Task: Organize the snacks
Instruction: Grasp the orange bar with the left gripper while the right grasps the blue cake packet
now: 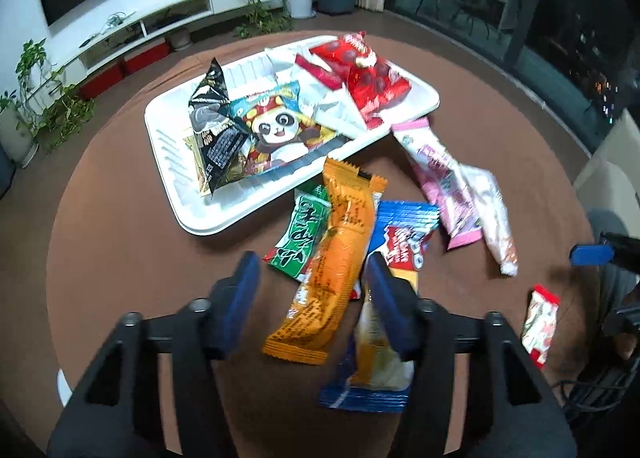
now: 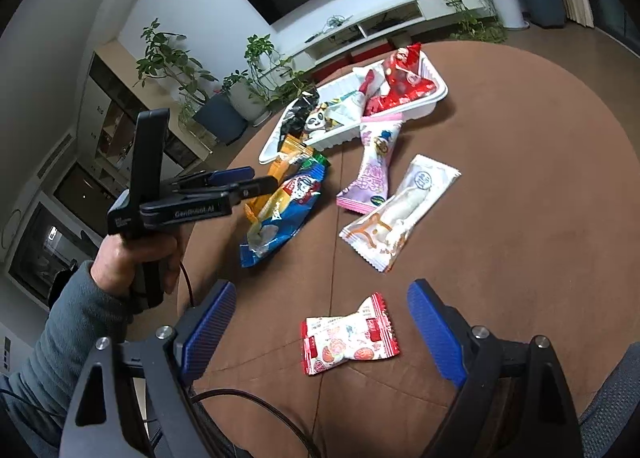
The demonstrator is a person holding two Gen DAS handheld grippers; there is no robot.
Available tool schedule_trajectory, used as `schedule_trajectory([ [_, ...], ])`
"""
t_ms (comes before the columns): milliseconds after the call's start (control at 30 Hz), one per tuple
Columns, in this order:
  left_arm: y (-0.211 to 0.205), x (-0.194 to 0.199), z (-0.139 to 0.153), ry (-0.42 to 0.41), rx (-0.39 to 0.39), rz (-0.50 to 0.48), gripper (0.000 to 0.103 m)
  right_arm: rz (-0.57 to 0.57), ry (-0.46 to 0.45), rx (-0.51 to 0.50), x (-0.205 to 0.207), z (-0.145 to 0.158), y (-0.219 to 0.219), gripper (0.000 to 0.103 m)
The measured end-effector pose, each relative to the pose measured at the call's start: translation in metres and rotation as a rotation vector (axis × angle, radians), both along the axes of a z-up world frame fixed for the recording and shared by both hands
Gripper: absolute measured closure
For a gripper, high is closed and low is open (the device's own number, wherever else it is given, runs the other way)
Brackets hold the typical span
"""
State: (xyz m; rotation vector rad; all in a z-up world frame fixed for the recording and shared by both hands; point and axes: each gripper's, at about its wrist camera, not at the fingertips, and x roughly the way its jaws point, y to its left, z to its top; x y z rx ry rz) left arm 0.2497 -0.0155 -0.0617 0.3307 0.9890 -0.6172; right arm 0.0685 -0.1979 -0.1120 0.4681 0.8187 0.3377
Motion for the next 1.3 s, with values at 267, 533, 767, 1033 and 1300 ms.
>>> schedule_trajectory([
  [267,-0.015,-0.005,-0.011,0.017,0.072,-0.053,0.055,0.005,0.015,-0.010,0.003,-0.004,0.001,0.013],
  [533,-0.035,-0.009,-0.016,0.044,0.102,-0.099,0.070,0.010,0.026,-0.024,0.004,-0.005,0.006,0.013],
  [767,-0.042,-0.017,-0.023,0.051,0.129,-0.095,0.082,0.011,0.036,-0.041,0.003,-0.005,0.010,0.013],
  [1033,-0.014,-0.031,-0.020,0.081,0.030,0.021,0.086,0.031,0.041,-0.061,0.006,-0.002,0.022,0.014],
  [1300,0.035,-0.069,-0.014,0.116,-0.112,0.187,0.086,0.085,0.060,-0.088,0.030,0.005,0.056,0.014],
])
